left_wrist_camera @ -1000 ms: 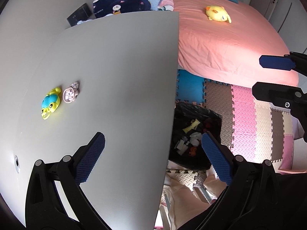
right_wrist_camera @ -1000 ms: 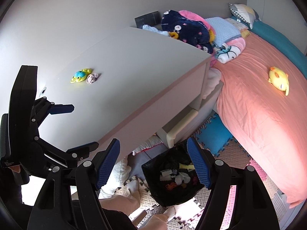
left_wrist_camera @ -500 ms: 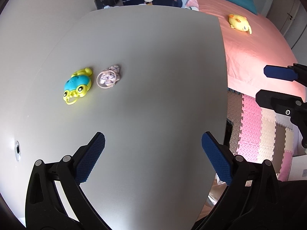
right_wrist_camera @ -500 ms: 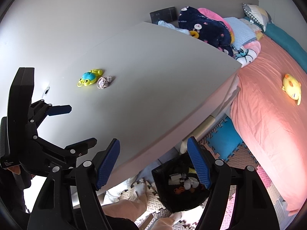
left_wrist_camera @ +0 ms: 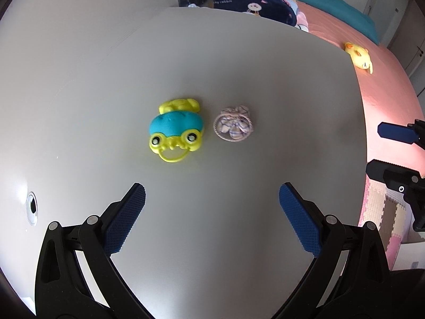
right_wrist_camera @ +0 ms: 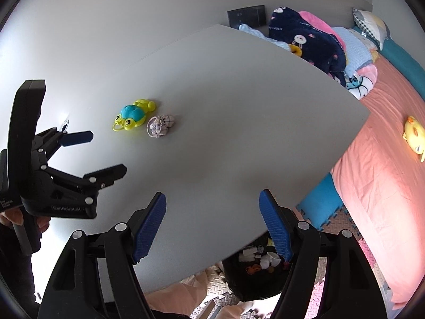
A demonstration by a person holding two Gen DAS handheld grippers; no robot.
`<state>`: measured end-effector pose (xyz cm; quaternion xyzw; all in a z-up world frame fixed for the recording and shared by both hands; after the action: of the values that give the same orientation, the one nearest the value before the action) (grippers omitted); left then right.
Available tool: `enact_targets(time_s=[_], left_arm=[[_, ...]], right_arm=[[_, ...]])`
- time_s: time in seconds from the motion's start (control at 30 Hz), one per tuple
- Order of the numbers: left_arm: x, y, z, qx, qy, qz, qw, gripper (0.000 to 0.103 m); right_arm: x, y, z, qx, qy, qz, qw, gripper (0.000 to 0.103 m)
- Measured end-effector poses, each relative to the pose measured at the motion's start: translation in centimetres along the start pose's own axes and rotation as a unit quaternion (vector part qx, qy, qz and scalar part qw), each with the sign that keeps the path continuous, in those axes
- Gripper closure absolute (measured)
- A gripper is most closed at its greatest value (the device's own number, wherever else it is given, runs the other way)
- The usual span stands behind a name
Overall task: Collect trash
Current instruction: 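Bring both grippers back over the desk toward the frog toy, then grasp the yellow-and-teal frog toy with the left gripper, then grasp the pink-white flower hair tie with the right gripper while the left holds the frog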
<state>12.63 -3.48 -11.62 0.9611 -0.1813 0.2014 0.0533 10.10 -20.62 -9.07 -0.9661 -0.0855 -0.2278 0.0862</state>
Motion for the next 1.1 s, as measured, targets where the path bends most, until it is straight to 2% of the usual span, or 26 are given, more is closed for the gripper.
enact_targets(time_s=[0.4, 0.63, 0.87, 0.9, 0.97, 1.1], left_arm=[[2.4, -4.6, 2.0, -0.023, 0.013, -0.041, 0.9988, 0.007], [2.9, -5.8, 3.4, -0.036, 0.006, -0.048, 0.9982, 0.021], [3.5, -6.5, 4.2, -0.036, 0.005, -0.043, 0.9984, 0.024], [3.6, -6.6, 4.2, -0.033, 0.007, -0.039, 0.9987, 0.028], [4.0, -7.0, 4.2, -0.024, 0.014, -0.031, 0.9991, 0.042], [4.0, -7.9, 4.0, -0.031, 0.018, -0.041, 0.9985, 0.045]], right_arm=[[2.8, -2.2, 3.3, 0.007, -0.014, -0.002, 1.0, 0.03], [3.7, -2.7, 4.3, 0.004, -0.018, -0.006, 1.0, 0.03], [4.5, -3.6, 5.2, 0.006, -0.019, -0.012, 1.0, 0.03], [4.6, -3.7, 5.3, 0.007, -0.02, -0.012, 1.0, 0.03], [4.8, -4.0, 5.7, 0.007, -0.021, -0.015, 1.0, 0.03], [5.0, -5.0, 6.3, 0.012, -0.025, -0.023, 0.999, 0.03]])
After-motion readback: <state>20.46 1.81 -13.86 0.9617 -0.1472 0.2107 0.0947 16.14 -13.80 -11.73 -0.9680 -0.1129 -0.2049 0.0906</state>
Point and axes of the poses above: each gripper's, at about its wrist camera, not at the fingertips, and z roughly the way its jaws point, y to its right, x to its top, the point moved 8 cm from there along z, roughly the way its jaws point, and after that the axes turned 5 degrees about -x, right-handed, at the moved point
